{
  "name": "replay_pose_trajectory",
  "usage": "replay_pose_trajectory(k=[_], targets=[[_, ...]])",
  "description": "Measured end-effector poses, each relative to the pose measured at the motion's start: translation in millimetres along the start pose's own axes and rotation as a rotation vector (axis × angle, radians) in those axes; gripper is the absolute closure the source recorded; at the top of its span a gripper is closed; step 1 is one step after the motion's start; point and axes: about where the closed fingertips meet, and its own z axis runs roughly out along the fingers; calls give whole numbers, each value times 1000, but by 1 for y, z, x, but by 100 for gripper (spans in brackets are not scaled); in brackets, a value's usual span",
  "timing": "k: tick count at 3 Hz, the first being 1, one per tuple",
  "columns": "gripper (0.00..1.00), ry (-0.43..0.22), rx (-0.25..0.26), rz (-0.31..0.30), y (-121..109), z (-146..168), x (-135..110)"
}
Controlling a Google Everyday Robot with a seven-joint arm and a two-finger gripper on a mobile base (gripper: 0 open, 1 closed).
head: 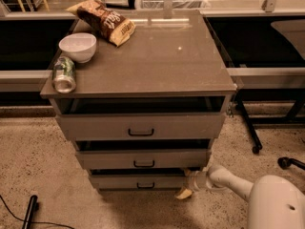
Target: Open bottom drawer
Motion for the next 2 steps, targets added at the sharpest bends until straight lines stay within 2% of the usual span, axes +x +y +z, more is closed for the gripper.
replay_pose_trajectory(k=[1, 2], targets=[[39, 5, -29, -30, 8, 13, -3], [23, 5, -29, -30, 8, 13, -3]])
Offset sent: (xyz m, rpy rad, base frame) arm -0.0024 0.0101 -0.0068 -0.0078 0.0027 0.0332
